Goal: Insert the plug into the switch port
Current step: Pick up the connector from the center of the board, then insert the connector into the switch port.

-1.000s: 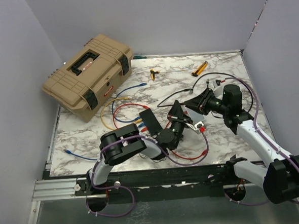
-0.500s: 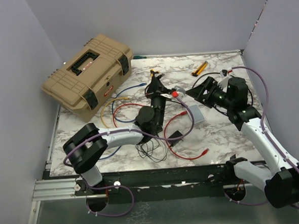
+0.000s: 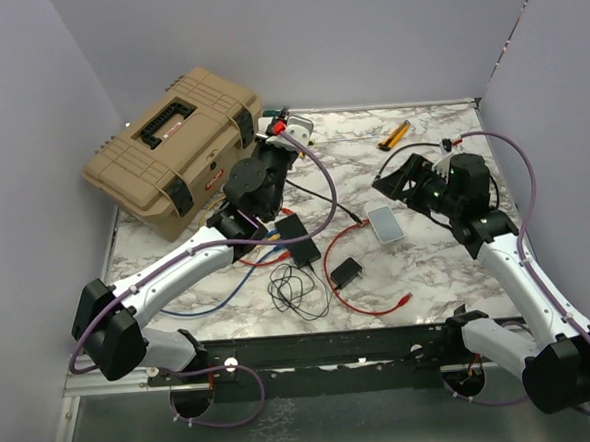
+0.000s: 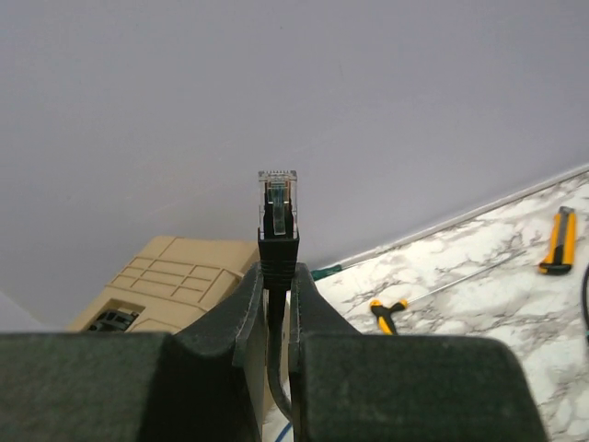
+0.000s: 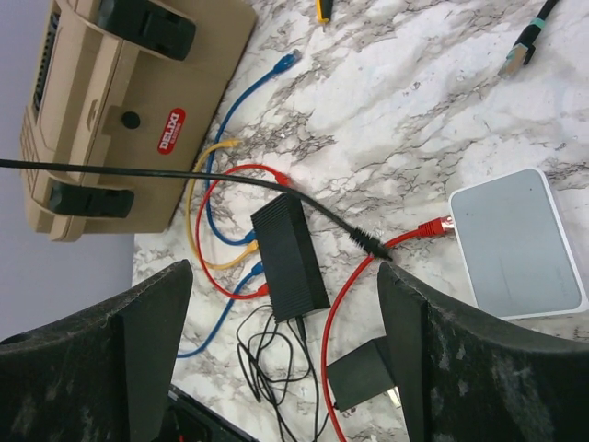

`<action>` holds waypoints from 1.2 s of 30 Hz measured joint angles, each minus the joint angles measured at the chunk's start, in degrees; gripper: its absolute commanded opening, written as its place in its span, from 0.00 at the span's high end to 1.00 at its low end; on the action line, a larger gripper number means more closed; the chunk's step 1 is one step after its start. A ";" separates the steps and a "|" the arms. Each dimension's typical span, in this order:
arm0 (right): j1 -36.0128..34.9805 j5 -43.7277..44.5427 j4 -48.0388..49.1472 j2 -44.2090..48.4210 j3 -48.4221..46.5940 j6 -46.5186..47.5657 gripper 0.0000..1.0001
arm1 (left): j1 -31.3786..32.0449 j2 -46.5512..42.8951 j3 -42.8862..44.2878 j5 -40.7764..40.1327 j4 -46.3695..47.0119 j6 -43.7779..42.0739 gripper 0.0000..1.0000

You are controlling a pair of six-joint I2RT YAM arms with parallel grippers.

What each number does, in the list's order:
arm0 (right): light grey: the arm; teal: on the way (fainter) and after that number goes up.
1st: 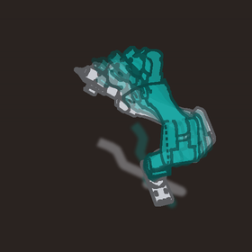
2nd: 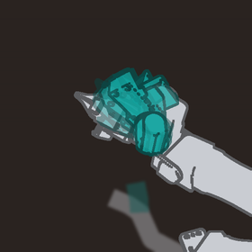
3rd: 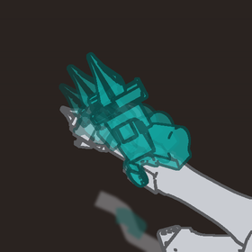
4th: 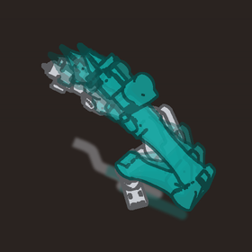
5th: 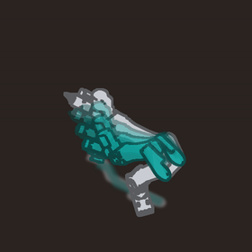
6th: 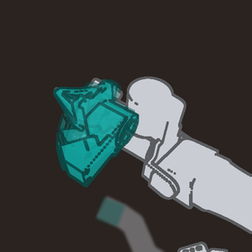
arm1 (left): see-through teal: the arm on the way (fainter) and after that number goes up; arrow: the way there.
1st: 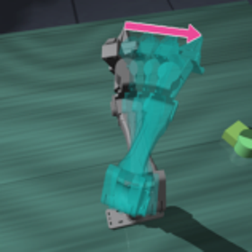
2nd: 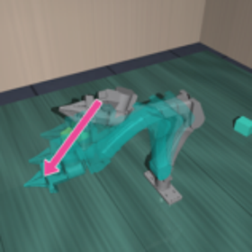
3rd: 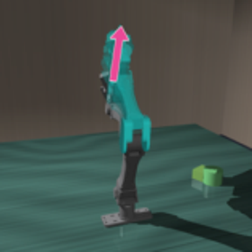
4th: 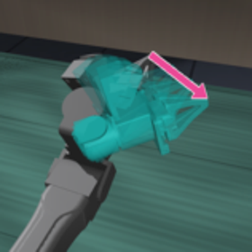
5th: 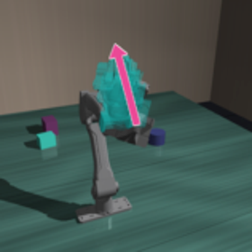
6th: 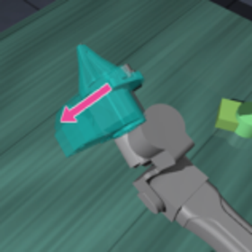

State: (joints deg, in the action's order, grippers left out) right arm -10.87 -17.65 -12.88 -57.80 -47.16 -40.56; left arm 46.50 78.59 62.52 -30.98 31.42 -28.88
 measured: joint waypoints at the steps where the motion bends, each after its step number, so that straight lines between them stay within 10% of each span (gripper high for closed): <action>1: 0.00 0.04 0.02 0.00 0.07 0.20 0.15 | -0.07 -0.68 0.68 0.39 -1.22 1.01 1.00; 18: 0.00 5.51 -0.09 -3.04 1.09 4.87 0.14 | -3.43 0.33 16.48 24.17 -38.32 19.63 1.00; 36: 3.30 12.35 1.25 -14.27 5.84 7.65 0.18 | -3.80 21.18 17.97 53.51 -50.58 25.07 1.00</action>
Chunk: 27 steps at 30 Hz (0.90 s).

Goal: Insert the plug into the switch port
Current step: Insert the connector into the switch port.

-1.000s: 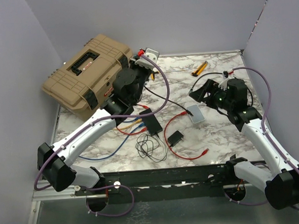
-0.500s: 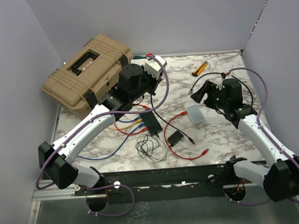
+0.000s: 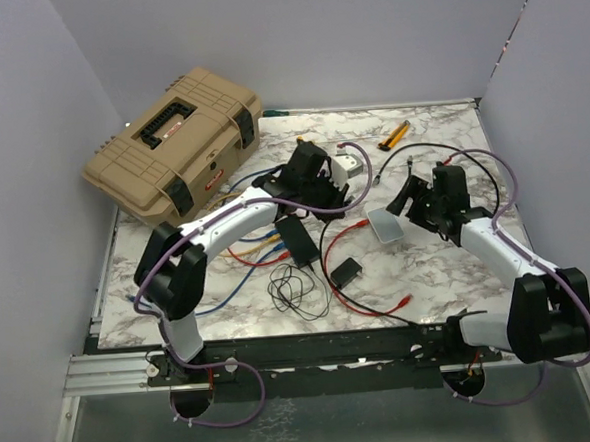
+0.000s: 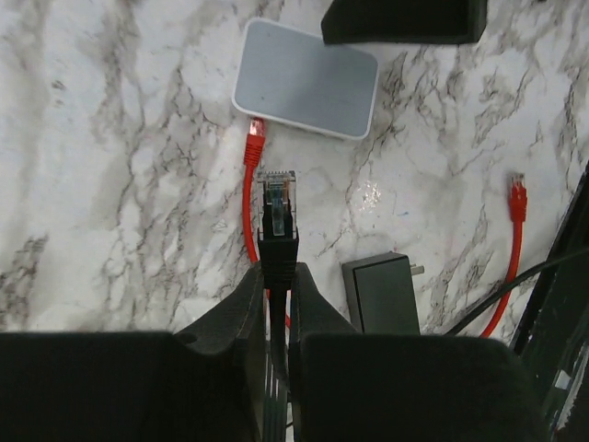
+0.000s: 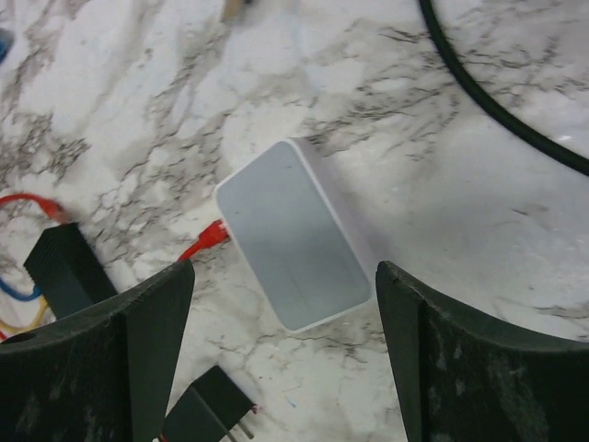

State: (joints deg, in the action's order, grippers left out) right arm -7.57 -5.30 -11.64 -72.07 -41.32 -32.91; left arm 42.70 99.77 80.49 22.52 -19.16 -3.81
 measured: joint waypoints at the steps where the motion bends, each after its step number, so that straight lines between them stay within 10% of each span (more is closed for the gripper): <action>1: 1.11 -0.04 0.33 -0.33 0.72 -0.02 0.19 | 0.02 1.53 0.42 0.68 -0.46 0.00 1.00; 27: 5.81 -10.64 13.86 -10.19 6.91 -1.70 0.36 | 6.95 23.98 16.76 -0.96 -17.73 -4.42 1.00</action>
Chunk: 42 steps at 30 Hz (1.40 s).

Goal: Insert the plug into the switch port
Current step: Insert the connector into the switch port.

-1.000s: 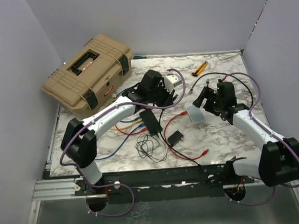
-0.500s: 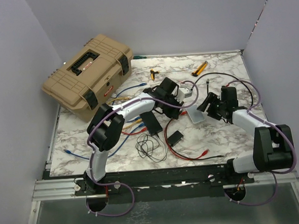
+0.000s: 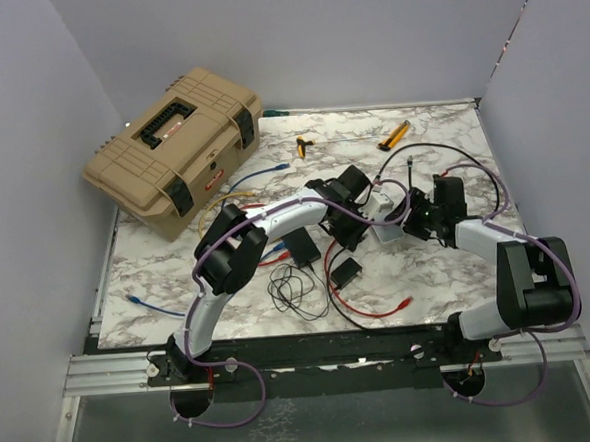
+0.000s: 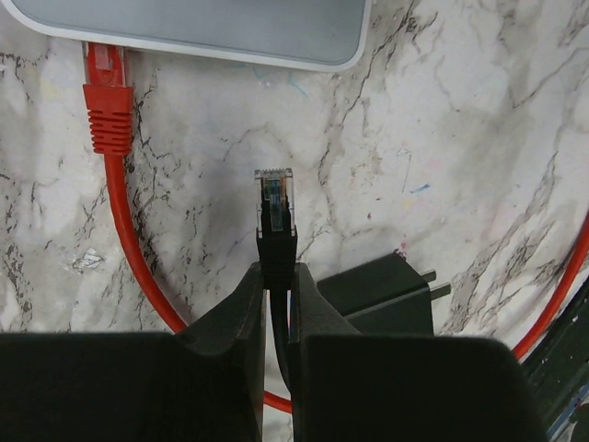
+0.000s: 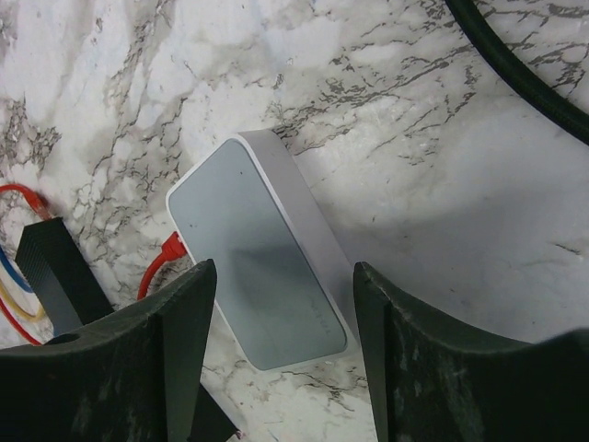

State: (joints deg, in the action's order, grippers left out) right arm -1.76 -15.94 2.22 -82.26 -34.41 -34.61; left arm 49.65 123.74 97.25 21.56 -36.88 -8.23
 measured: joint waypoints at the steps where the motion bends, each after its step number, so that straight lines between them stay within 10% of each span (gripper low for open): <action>1: 0.00 -0.22 0.42 -0.24 0.28 -0.07 0.36 | 0.11 0.48 0.55 -0.44 -0.52 -0.02 1.00; 42: 1.49 -8.81 17.88 -6.19 4.63 -2.08 0.46 | 2.25 12.79 20.65 -10.95 -15.13 -1.57 1.00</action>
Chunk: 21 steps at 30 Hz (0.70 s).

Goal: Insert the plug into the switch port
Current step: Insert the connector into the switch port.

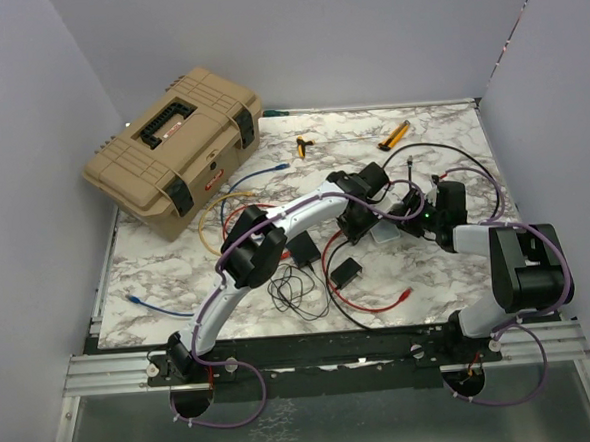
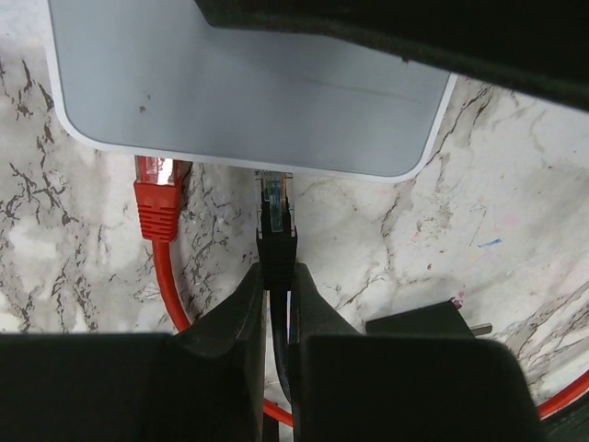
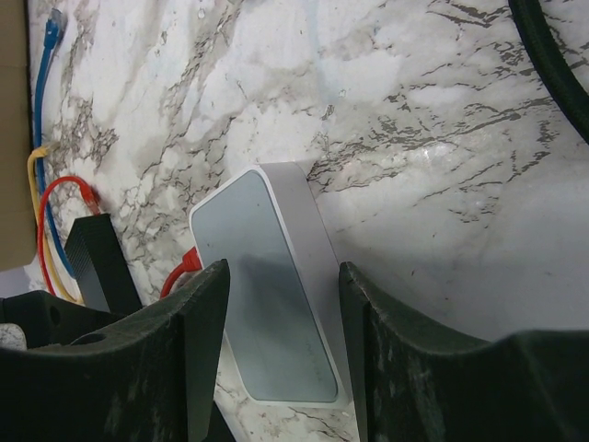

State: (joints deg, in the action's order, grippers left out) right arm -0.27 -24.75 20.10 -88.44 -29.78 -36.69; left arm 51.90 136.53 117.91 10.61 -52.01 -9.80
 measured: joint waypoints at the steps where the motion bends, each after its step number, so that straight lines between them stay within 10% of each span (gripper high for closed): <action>1: 0.00 -0.02 0.04 0.00 0.04 0.09 0.46 | 0.00 0.15 0.33 -0.22 -0.31 0.11 1.00; 21: 0.00 -0.68 0.90 0.00 0.48 0.17 0.44 | 0.48 -2.29 -4.02 -3.69 2.56 0.33 0.65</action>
State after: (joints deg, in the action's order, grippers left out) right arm -0.27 -25.43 20.99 -88.44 -29.30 -36.51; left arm 52.38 134.23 113.89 6.92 -49.45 -9.47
